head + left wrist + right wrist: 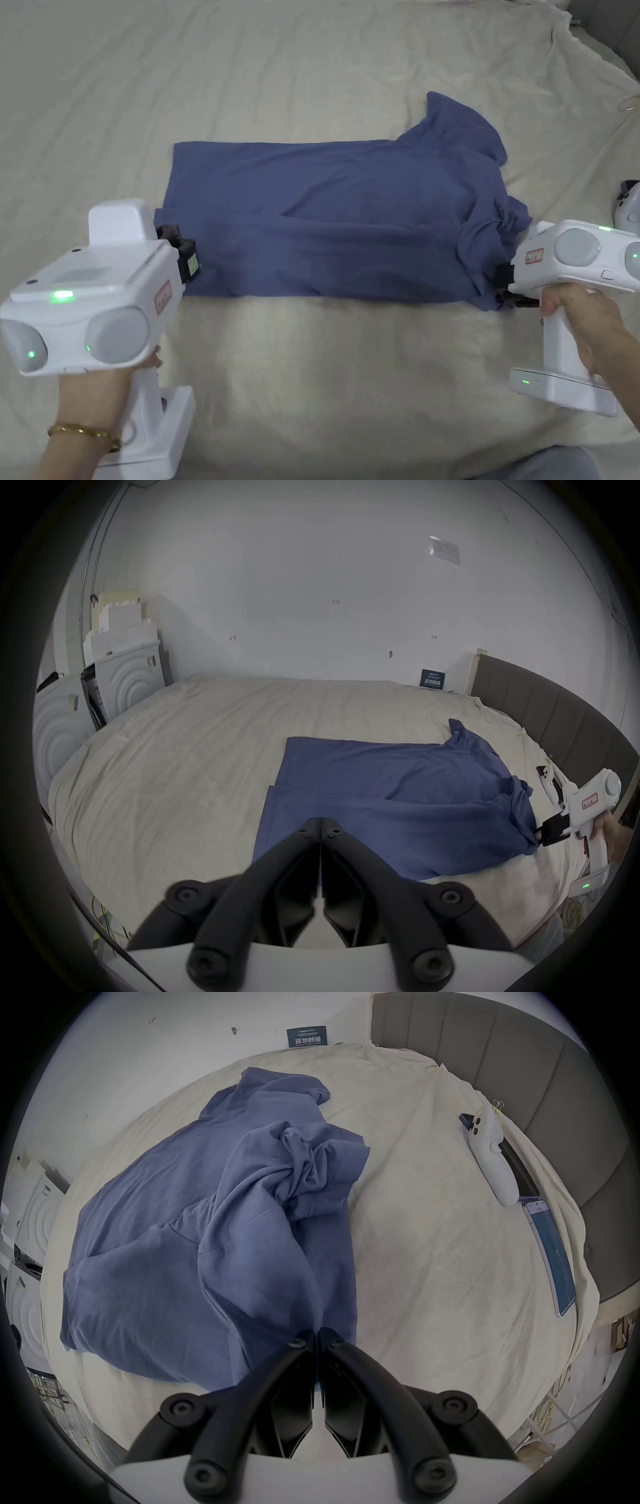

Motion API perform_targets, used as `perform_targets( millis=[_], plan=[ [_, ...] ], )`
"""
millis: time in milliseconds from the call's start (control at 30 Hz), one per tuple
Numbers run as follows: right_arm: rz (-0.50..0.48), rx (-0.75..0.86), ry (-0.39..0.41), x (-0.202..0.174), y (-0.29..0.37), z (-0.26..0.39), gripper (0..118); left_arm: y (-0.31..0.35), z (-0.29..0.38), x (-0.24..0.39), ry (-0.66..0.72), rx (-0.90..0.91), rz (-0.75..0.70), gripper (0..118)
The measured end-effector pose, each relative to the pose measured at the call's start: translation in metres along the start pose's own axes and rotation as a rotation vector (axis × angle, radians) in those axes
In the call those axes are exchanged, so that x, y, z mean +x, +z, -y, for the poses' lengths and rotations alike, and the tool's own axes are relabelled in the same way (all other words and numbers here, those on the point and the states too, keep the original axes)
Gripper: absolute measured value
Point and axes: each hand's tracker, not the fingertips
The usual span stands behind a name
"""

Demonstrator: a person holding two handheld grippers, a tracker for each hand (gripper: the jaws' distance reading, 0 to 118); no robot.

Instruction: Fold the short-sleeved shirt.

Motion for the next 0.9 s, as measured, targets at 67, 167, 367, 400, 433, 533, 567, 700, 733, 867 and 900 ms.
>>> perform_targets(
  millis=[67, 167, 367, 400, 433, 533, 567, 700, 733, 867, 900],
  plan=[
    [-0.008, 0.015, 0.007, 0.001, 0.007, 0.0, 1, -0.009, -0.012, -0.011, 0.04, -0.069, 0.005, 57],
    [-0.008, 0.045, 0.033, 0.002, 0.017, -0.002, 1, -0.03, -0.03, -0.026, 0.07, -0.215, -0.019, 76],
    [-0.013, 0.074, 0.041, 0.004, 0.029, -0.006, 1, -0.07, -0.035, -0.049, -0.023, -0.435, -0.105, 109],
    [-0.011, 0.075, 0.042, 0.004, 0.029, -0.007, 1, -0.078, -0.032, -0.051, -0.042, -0.474, -0.105, 109],
    [-0.009, 0.076, 0.045, 0.005, 0.029, -0.008, 1, -0.085, -0.027, -0.052, -0.053, -0.504, -0.116, 109],
    [-0.004, 0.076, 0.046, 0.005, 0.03, -0.009, 1, -0.106, -0.012, -0.053, -0.057, -0.547, -0.162, 101],
    [-0.002, 0.075, 0.045, 0.005, 0.029, -0.009, 1, -0.111, -0.007, -0.051, -0.056, -0.55, -0.173, 90],
    [0.008, 0.066, 0.052, 0.004, 0.024, -0.008, 1, -0.126, 0.004, -0.045, -0.054, -0.585, -0.169, 66],
    [0.011, 0.064, 0.056, 0.003, 0.023, -0.008, 1, -0.126, 0.005, -0.044, -0.044, -0.582, -0.164, 59],
    [0.018, 0.052, 0.066, 0.003, 0.019, -0.007, 1, -0.132, 0.012, -0.038, 0.005, -0.578, -0.098, 19],
    [0.02, 0.051, 0.064, 0.003, 0.018, -0.007, 1, -0.134, 0.015, -0.035, -0.006, -0.574, -0.13, 17]
  ],
)
